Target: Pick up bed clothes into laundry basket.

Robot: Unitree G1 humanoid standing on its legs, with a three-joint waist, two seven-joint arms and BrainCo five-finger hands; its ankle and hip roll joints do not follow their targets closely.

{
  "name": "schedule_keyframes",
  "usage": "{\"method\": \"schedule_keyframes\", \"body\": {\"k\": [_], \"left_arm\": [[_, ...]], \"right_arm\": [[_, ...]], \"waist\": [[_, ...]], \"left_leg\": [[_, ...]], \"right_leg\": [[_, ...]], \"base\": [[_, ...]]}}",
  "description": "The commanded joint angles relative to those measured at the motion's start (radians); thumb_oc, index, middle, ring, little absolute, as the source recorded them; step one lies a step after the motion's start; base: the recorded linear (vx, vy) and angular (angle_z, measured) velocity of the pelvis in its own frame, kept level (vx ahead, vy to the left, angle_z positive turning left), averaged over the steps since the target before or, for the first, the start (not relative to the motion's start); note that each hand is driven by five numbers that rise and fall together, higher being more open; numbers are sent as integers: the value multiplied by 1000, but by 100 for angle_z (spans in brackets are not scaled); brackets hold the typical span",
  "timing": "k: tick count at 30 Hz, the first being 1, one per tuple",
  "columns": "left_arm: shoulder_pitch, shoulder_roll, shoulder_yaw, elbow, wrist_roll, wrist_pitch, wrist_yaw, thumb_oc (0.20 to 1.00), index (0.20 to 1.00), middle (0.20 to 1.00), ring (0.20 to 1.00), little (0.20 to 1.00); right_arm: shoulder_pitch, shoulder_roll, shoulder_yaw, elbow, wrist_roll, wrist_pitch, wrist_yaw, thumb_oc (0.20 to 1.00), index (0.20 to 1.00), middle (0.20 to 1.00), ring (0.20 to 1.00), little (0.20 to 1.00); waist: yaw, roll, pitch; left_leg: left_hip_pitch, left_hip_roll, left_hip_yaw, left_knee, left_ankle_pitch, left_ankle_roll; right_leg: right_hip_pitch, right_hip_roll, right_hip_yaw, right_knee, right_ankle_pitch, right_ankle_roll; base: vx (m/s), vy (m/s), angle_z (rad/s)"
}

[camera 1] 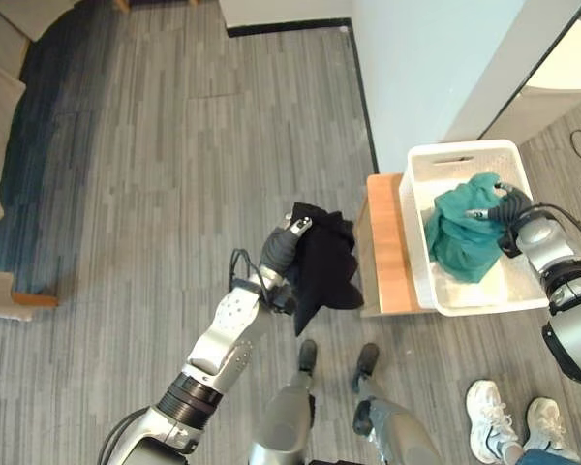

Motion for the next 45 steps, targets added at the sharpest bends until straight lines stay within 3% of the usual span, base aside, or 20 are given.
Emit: {"method": "schedule_keyframes", "body": {"k": [1,7,8,9,10,14,15,24,28,36,45], "left_arm": [[-41,18,81,-113,32,-117,50,200,200,200,200,200],[-222,20,72,-135,57,-137,93,200,200,200,200,200],[-313,17,71,-122,90,-144,127,200,200,200,200,200],[-404,7,49,-106,112,-142,141,200,200,200,200,200],[-410,4,42,-101,112,-144,142,200,200,200,200,200],[-582,-42,-34,-26,139,-140,155,200,200,200,200,200],[-587,-46,-40,-20,139,-143,155,200,200,200,200,200],[-678,-79,-67,108,154,-133,153,200,200,200,200,200],[-673,-93,-74,135,134,-133,160,200,200,200,200,200],[-676,-112,-101,277,114,-111,164,200,200,200,200,200],[-691,-142,-117,301,154,-112,163,200,200,200,200,200]], "right_arm": [[-92,-45,104,-113,-22,-31,4,1000,1000,1000,1000,1000],[11,-67,61,-318,0,-28,-7,1000,1000,1000,1000,1000],[83,-91,46,-455,-8,-27,15,1000,1000,1000,1000,1000],[140,-117,23,-566,2,-31,27,1000,1000,1000,1000,1000],[150,-123,13,-575,1,-26,28,1000,1000,1000,1000,1000],[286,-156,-80,-756,35,-44,29,1000,1000,1000,1000,1000],[298,-160,-91,-766,33,-40,31,1000,1000,1000,1000,1000],[747,-152,-405,-1133,79,-84,78,1000,1000,1000,1000,1000],[849,-123,-459,-1135,98,-85,75,1000,1000,1000,1000,1000],[1099,40,-485,-1044,186,-55,107,1000,1000,1000,1000,1000],[1180,113,-466,-1068,203,-53,135,1000,1000,1000,1000,1000]], "waist": [[-24,-25,-53],[-59,-22,-74],[-76,-17,-86],[-98,-15,-101],[-93,-15,-99],[-141,-3,-131],[-135,-4,-130],[-232,9,-183],[-244,8,-190],[-298,-19,-189],[-322,-30,-166]], "left_leg": [[-11,15,-7,-20,24,-10],[20,17,11,-32,20,-10],[32,18,18,-34,17,-10],[44,18,23,-36,14,-9],[45,17,23,-36,14,-9],[70,18,32,-39,7,-6],[71,18,32,-39,7,-6],[118,21,79,-46,-16,0],[119,23,89,-47,-20,1],[106,39,153,-47,-22,-4],[102,44,175,-47,-23,-10]], "right_leg": [[55,-41,27,30,-110,99],[73,-41,37,27,-114,101],[82,-41,42,23,-116,102],[92,-41,45,22,-119,104],[94,-41,44,22,-119,104],[113,-42,49,22,-125,107],[114,-43,49,22,-125,107],[130,-38,87,20,-136,117],[127,-38,95,20,-136,119],[82,-24,134,24,-123,122],[66,-19,152,24,-120,124]], "base": [[8,16,-17],[-3,14,-11],[14,-3,-6],[13,-3,-6],[22,-14,-5],[31,1,-9],[32,-3,-5],[51,-3,-16],[29,3,-16],[14,-4,-27],[24,-9,-11]]}}
